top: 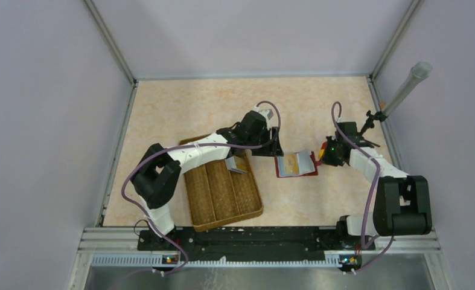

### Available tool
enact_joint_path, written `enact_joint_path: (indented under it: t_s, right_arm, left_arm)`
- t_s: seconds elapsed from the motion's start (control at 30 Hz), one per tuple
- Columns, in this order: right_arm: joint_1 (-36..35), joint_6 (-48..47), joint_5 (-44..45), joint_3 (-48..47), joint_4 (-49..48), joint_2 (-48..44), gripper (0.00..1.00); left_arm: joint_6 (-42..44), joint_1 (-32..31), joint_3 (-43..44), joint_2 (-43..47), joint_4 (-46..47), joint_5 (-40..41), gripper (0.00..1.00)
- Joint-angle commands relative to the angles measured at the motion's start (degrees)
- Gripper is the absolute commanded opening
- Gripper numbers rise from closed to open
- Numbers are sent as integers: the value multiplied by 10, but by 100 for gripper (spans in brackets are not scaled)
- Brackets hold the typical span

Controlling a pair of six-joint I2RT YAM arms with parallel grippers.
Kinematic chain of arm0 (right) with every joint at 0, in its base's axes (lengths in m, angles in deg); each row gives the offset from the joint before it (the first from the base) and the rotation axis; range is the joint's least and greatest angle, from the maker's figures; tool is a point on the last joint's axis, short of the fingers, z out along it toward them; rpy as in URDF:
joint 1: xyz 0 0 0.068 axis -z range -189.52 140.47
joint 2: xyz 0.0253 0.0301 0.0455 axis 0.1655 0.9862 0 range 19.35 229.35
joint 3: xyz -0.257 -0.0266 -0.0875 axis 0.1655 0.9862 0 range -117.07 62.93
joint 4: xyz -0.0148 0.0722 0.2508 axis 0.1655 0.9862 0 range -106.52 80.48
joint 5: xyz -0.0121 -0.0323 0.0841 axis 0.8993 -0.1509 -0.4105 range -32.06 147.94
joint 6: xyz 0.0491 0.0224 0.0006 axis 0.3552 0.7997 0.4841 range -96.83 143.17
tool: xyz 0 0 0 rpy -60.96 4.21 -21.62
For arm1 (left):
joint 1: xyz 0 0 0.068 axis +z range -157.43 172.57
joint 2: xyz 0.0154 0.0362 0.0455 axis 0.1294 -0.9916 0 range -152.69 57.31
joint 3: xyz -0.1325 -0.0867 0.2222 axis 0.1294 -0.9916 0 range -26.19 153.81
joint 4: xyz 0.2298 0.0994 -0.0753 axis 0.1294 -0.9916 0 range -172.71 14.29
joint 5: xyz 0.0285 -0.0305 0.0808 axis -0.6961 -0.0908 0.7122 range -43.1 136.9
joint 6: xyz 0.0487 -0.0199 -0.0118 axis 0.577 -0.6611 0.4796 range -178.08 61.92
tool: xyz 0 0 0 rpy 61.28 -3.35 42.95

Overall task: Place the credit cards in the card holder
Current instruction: Close the card holder at the center of the board.

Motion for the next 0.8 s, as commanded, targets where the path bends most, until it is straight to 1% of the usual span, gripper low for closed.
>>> enact_joint_path:
  t_s: [0.0, 0.03, 0.27, 0.33, 0.53, 0.67, 0.77]
  right_arm:
    - [1, -12, -42, -5, -33, -30, 1]
    - [2, -12, -52, -5, -32, -39, 0]
    - [-16, -7, -119, -19, -9, -96, 0]
    - [-30, 0, -136, -31, -4, -93, 0]
    - [-106, 22, -128, -63, 3, -69, 0]
    - [-143, 47, -145, -60, -18, -59, 0]
    - [-158, 61, -155, -47, -46, -40, 0]
  left_arm:
    - [3, 6, -11, 34, 12, -3, 62]
    - [3, 6, -11, 33, 13, -4, 62]
    - [1, 12, -18, 22, 27, -16, 62]
    - [-8, 17, -24, 11, 36, -25, 61]
    - [-18, 25, -42, -15, 86, -53, 56]
    - [-25, 29, -41, -35, 97, -66, 52]
    - [-28, 31, -47, -32, 101, -65, 51]
